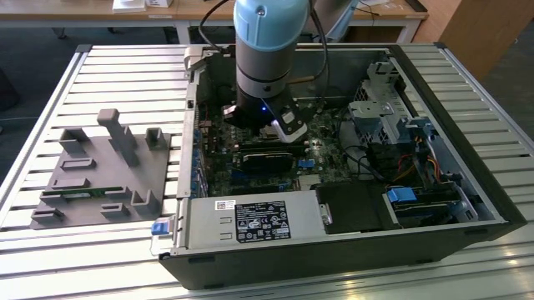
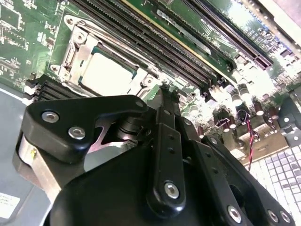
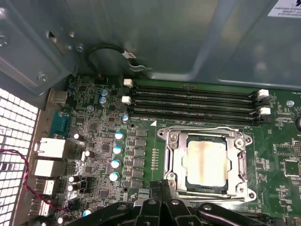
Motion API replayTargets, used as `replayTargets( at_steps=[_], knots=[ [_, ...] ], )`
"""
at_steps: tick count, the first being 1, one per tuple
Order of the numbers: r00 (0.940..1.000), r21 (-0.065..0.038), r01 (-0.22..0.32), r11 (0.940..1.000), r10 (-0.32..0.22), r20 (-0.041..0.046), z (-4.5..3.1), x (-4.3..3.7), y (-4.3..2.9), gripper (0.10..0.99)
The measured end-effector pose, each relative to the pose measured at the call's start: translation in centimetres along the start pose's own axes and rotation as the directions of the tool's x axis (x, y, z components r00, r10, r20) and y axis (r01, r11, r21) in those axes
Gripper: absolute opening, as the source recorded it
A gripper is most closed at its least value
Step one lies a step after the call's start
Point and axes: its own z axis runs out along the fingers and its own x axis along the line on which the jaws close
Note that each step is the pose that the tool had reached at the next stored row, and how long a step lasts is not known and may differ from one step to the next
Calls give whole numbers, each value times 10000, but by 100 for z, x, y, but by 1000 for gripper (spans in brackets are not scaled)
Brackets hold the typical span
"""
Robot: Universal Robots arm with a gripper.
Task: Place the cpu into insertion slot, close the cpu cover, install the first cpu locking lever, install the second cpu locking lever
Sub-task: 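Install the second cpu locking lever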
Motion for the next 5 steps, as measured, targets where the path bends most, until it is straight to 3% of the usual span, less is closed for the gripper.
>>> replayTargets(
  at_steps=[5],
  knots=[
    [10000, -3, 1, 10000, -1, 2, -13, 0, 4, 106]
  ],
)
